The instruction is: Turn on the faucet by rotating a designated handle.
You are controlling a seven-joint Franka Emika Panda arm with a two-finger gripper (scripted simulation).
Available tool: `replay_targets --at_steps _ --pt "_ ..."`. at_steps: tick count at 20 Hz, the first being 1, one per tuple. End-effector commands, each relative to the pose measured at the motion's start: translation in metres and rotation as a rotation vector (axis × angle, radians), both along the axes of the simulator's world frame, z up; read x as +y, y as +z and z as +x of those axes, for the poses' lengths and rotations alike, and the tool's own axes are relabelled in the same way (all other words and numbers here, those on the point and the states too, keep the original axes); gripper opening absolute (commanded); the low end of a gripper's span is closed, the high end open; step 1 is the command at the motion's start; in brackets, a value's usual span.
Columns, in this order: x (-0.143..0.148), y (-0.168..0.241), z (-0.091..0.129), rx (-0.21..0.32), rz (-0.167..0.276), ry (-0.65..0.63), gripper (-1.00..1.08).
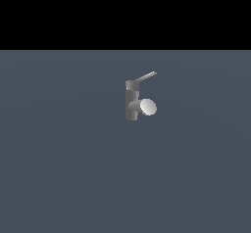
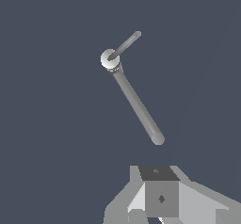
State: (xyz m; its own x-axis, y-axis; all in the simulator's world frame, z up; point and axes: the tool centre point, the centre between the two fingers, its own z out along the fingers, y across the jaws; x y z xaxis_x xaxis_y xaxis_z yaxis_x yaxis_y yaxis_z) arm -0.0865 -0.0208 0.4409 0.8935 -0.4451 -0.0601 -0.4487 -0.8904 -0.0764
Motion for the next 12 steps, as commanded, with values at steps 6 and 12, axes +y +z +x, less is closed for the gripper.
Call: replay_targets --at_steps 6,12 --pt "-0.014 -0.038 0.059 0.019 0.012 -0.220 -1.00" --pt "-0.027 -0.076 0.102 0.034 0.007 -0.395 -1.00"
